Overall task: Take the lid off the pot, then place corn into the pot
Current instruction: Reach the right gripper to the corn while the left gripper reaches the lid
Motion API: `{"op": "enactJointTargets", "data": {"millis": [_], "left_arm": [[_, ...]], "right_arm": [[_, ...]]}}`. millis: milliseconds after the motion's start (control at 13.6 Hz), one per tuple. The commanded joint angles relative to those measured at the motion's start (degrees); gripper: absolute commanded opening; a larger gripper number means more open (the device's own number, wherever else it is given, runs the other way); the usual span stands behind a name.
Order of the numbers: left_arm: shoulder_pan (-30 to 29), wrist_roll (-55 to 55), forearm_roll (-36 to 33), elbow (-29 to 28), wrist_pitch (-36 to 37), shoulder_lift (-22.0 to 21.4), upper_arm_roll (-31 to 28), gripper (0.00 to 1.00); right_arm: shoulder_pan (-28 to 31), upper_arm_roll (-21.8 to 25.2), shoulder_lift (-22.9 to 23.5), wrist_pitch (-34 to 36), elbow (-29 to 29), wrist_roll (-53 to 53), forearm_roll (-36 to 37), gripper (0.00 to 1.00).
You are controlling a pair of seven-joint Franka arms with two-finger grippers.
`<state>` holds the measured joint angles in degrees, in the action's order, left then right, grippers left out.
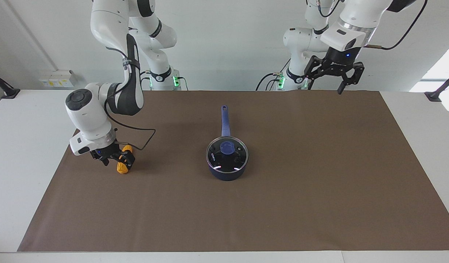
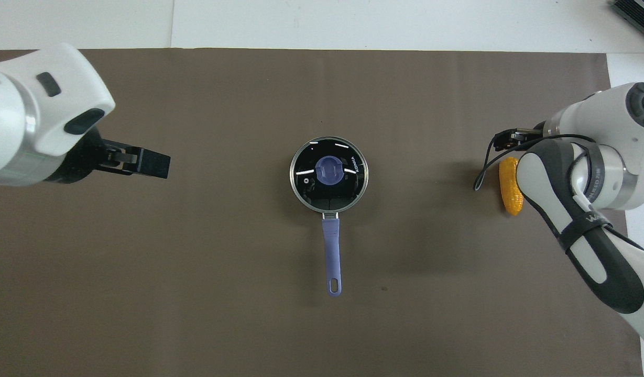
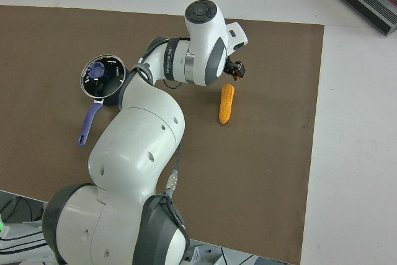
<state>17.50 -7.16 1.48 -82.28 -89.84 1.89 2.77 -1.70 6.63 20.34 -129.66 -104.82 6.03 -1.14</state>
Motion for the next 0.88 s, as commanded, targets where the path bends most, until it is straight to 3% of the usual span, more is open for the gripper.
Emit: {"op": "enactJointTargets", "data": {"millis": [0, 221, 442, 589, 736, 810], "left_arm": [[5.42, -5.4, -0.25, 0.01, -3.65, 3.2, -0.92, 1.0], [10.17, -10.48, -0.59, 0.8, -7.0, 7.41, -0.92, 1.0], [15.54, -19.53, -3.49, 5.62, -10.43, 15.23, -0.92, 1.0], [19.3, -24.54, -6.02, 9.57, -11.75, 21.37, -1.01, 1.0], [20.38, -28.86, -7.01, 10.56, -15.34, 25.08, -0.92, 1.0], [20.9, -29.48, -7.01, 10.56, -16.32, 26.4, -0.92, 1.0]], "right_arm": [[0.29, -0.39, -1.1, -3.23, -5.65, 0.3, -0.27, 1.0], [0.21, -0.39, -0.84, -4.28, -6.62, 0.03, -0.18, 1.0], [-0.23, -0.39, 1.62, -9.72, -6.54, -0.5, -0.18, 1.0], [-0.32, -0.39, 2.07, -9.82, -6.1, -0.76, -0.09, 1.0], [-0.23, -0.39, 2.16, -9.82, -6.1, -1.02, -0.09, 0.84], [-0.23, -0.39, 2.16, -9.82, -6.1, -1.29, -0.09, 0.7]]}}
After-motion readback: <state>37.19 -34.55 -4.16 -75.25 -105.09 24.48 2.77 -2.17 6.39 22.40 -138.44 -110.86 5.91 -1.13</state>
